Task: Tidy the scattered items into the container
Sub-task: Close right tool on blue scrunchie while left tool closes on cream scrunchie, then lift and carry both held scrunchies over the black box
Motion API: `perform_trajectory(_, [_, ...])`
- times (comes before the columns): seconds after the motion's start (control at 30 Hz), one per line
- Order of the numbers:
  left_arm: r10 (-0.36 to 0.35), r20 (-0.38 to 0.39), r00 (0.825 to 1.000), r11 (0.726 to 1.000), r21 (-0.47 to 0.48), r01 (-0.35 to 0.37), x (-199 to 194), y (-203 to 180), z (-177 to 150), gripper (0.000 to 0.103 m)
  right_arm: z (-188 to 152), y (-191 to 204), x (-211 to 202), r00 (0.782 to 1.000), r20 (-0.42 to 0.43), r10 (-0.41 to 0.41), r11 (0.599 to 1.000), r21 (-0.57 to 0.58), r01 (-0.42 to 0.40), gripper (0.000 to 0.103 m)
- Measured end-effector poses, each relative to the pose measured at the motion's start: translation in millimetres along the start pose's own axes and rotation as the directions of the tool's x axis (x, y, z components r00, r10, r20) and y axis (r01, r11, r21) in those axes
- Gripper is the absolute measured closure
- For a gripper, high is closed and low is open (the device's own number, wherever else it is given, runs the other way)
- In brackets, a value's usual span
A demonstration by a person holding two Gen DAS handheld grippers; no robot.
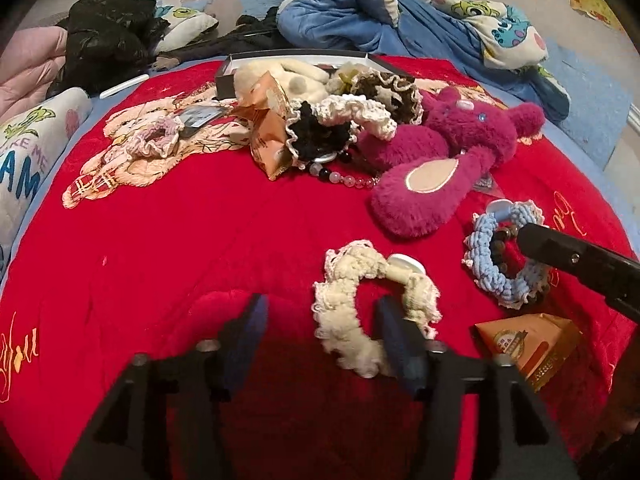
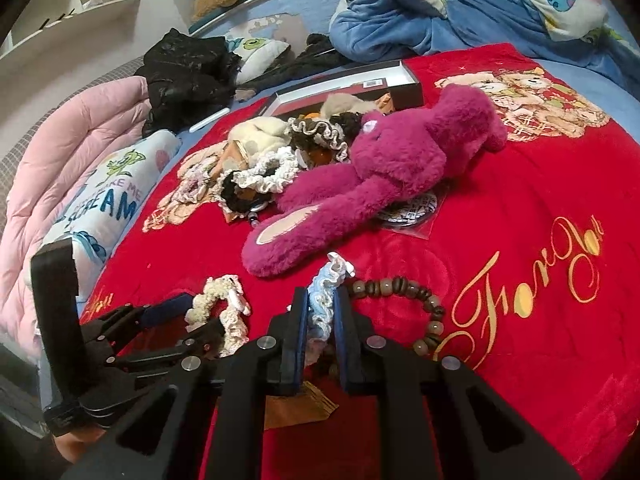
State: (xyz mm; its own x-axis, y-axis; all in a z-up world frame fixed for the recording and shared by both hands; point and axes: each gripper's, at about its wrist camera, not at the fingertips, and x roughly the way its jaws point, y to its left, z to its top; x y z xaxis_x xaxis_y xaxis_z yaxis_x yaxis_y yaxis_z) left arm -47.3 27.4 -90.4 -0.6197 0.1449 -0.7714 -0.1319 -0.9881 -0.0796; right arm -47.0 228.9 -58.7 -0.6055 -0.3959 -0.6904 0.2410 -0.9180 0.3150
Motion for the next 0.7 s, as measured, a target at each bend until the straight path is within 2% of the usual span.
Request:
perform_trajectory(0.07, [0.004,0.013,1.000,1.000,0.003,-0.004,-2.6,-0.5,-0.2,0.080,-0.1,1.2,-1.2,1.000,0.005,0.003,1.000,-0.004,-0.003,0.090])
perform_trajectory(0.17, [0.017,0.028,0.999,1.000,0.014,-0.018,-6.4,-3.7,-0.9,0.088,0.3,2.0,-4.0,1.000,0.014,0.016,1.000,-0.003,-0.016,0.091])
perform_trajectory(0.4, [0.024,0.082,0.996,1.000,0.010,-0.024,-26.3,-5.3,1.0,0.089,1.5,7.9,-11.5,0.999,0.030,0.040,0.999,-0.026,-0.039,0.091])
perform_trajectory(0.6, [0.015,0.096,0.995,1.000,-0.017,-0.014,-34.5,-0.3,1.8,0.089,4.4,6.8,-21.1,0.997,0.061,0.052,0.998,-0.025,-0.051,0.091])
perform_trajectory(0.7, [0.051,0.108,0.993,0.998,-0.039,-0.047,-38.6,2.4,1.1,0.089,5.2,7.5,-23.1,0.996,0.070,0.050,0.998,-0.028,-0.049,0.091])
